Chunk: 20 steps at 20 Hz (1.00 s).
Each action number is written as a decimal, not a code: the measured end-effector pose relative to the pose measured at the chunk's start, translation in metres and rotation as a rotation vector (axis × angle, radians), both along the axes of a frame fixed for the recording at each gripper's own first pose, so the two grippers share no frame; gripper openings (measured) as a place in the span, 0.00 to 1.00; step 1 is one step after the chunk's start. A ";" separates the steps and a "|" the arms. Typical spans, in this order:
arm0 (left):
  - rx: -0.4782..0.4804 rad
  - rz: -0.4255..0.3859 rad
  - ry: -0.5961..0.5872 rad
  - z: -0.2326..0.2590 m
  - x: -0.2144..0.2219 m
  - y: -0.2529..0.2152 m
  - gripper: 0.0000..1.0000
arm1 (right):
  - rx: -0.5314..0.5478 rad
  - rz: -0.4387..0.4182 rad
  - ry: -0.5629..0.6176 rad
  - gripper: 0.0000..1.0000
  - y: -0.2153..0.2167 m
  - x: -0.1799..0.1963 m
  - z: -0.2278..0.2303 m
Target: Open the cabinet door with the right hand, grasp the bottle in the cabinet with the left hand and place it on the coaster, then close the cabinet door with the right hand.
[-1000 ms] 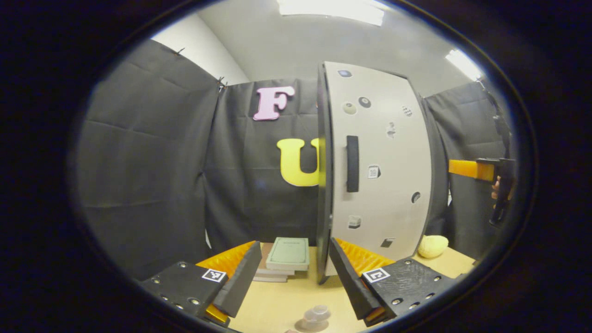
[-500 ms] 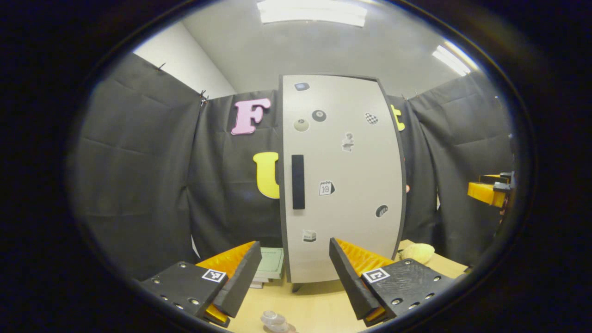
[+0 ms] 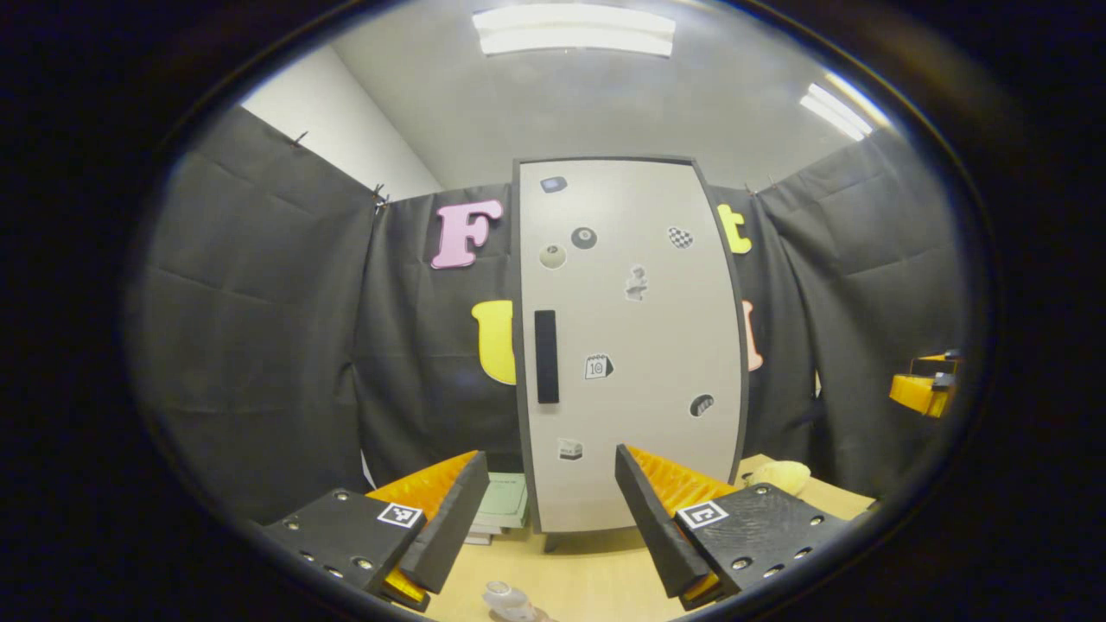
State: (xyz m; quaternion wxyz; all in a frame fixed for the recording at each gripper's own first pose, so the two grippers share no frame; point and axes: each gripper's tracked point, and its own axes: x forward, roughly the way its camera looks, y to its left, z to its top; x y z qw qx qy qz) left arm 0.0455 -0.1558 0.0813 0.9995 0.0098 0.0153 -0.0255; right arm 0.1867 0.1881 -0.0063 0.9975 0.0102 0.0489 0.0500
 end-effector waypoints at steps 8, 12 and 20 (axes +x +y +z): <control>0.003 0.021 -0.005 -0.002 -0.011 0.039 0.89 | 0.001 0.021 -0.015 0.98 0.033 0.006 0.004; 0.013 0.050 -0.015 0.000 -0.013 0.057 0.89 | -0.009 0.039 -0.021 0.98 0.045 0.009 0.009; -0.001 0.067 -0.007 -0.003 -0.014 0.072 0.89 | -0.032 0.043 -0.030 0.98 0.053 0.014 0.012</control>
